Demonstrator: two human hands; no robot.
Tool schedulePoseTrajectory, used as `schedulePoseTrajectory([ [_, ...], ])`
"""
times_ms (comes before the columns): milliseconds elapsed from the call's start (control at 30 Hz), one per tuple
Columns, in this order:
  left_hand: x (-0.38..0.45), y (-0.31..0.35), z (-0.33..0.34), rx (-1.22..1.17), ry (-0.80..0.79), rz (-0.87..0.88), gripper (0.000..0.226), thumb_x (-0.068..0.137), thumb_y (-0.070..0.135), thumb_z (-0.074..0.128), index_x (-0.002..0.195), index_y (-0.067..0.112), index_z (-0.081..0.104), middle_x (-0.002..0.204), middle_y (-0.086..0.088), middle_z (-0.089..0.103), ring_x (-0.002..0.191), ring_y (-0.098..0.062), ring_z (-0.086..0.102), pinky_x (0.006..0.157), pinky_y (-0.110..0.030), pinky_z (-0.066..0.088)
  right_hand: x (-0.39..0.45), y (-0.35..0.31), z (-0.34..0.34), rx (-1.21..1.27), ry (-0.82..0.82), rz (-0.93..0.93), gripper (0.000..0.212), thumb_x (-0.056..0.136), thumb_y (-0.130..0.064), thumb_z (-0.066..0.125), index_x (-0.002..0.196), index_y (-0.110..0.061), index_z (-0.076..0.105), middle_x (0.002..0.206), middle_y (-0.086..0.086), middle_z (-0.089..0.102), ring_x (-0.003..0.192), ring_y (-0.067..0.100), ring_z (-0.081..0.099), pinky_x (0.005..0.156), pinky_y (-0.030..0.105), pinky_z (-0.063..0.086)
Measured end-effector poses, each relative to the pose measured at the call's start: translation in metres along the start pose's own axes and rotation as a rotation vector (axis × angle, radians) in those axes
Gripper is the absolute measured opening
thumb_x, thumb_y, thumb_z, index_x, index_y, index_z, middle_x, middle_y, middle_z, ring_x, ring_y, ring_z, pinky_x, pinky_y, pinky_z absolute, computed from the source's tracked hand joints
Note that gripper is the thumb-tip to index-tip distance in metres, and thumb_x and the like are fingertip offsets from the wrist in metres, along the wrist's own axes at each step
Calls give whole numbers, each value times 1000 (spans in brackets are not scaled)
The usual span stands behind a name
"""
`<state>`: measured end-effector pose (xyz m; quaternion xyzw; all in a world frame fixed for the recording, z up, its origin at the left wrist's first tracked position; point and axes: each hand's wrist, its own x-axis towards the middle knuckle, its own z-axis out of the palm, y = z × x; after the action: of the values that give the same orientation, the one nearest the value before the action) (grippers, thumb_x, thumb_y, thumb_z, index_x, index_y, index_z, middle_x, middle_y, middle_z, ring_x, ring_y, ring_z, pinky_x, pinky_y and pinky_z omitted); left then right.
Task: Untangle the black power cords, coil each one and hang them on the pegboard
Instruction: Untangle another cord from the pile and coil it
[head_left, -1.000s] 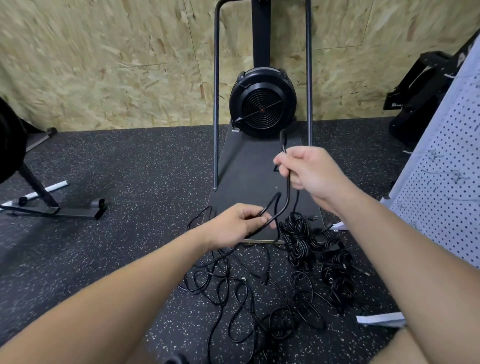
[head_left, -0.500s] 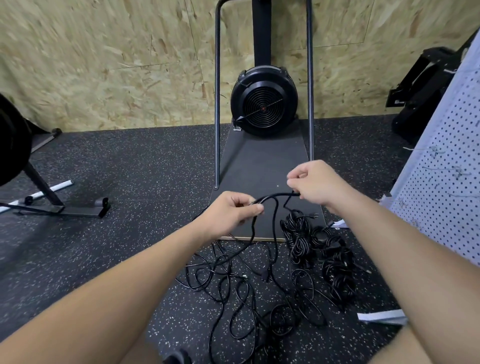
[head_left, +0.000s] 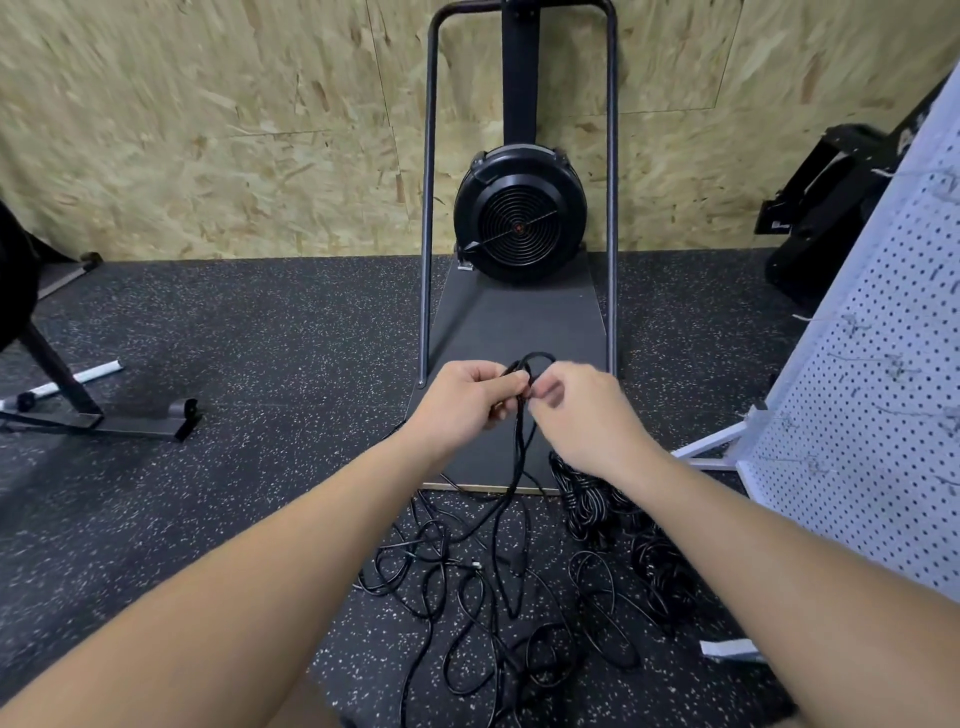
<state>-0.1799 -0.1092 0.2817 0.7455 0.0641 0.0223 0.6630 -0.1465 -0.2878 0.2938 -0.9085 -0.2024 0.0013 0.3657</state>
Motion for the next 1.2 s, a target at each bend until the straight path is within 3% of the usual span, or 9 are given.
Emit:
schedulePoseTrajectory([
  [133, 2, 7, -4, -96, 30, 16, 20, 105, 24, 72, 97, 6, 77, 73, 0, 60, 62, -11, 49, 57, -21, 38, -8, 4, 15, 57, -408, 52, 7, 104, -21, 68, 107, -23, 74, 94, -3, 80, 75, 7, 75, 64, 26, 55],
  [267, 4, 8, -8, -142, 37, 42, 23, 107, 26, 69, 97, 6, 76, 74, 0, 57, 63, -11, 48, 59, -22, 36, -18, 13, 29, 316, -678, 132, 15, 110, -14, 61, 122, -9, 66, 113, 15, 79, 99, 28, 82, 93, 44, 63],
  [533, 1, -3, -29, -23, -15, 14, 10, 101, 12, 70, 102, 10, 79, 79, -4, 63, 67, -16, 50, 62, -27, 37, -11, -5, 6, 317, -437, 38, 21, 114, -23, 54, 112, -8, 68, 93, 13, 80, 83, 24, 82, 82, 44, 66],
  [600, -3, -8, -31, 52, -65, 7, 20, 98, 2, 65, 110, 9, 80, 78, -5, 61, 69, -17, 51, 64, -29, 38, -7, -8, -9, 327, -351, 21, 26, 115, -26, 49, 109, -9, 67, 92, 11, 79, 78, 24, 80, 79, 43, 65],
  [767, -22, -12, -33, 264, -301, 19, 29, 91, 10, 65, 110, 18, 84, 72, 0, 55, 68, -18, 42, 62, -29, 35, 11, -2, -40, 479, -100, 11, 27, 107, -23, 46, 94, -5, 61, 76, 4, 62, 62, 22, 56, 68, 46, 45],
  [867, -29, -26, -34, 356, -420, -36, 22, 97, 17, 77, 117, 25, 84, 86, -5, 72, 77, -20, 54, 73, -35, 50, 22, 4, -49, 663, 5, 27, 23, 106, -17, 46, 91, -10, 61, 75, 6, 55, 58, 22, 47, 62, 43, 43],
  [933, -33, -37, -27, 442, -397, -46, 17, 95, 29, 86, 111, 24, 83, 91, -5, 77, 80, -14, 58, 83, -38, 54, 25, 8, -51, 740, 22, 36, 21, 107, -15, 46, 92, -10, 61, 70, 5, 52, 54, 21, 44, 58, 39, 43],
  [1100, -35, -43, -12, 467, -288, -8, 26, 97, 34, 85, 88, 11, 76, 76, 1, 65, 68, -16, 48, 67, -32, 38, 20, 1, -50, 827, -35, 81, 38, 117, -30, 49, 103, 0, 66, 74, 13, 63, 59, 28, 62, 60, 38, 57],
  [1200, -34, -35, -9, 392, -167, -15, 32, 98, 31, 83, 82, 6, 72, 70, -1, 67, 64, -18, 49, 61, -30, 39, 13, 1, -51, 544, -120, 74, 49, 113, -43, 56, 106, 2, 74, 85, 19, 78, 73, 35, 79, 73, 42, 67],
])
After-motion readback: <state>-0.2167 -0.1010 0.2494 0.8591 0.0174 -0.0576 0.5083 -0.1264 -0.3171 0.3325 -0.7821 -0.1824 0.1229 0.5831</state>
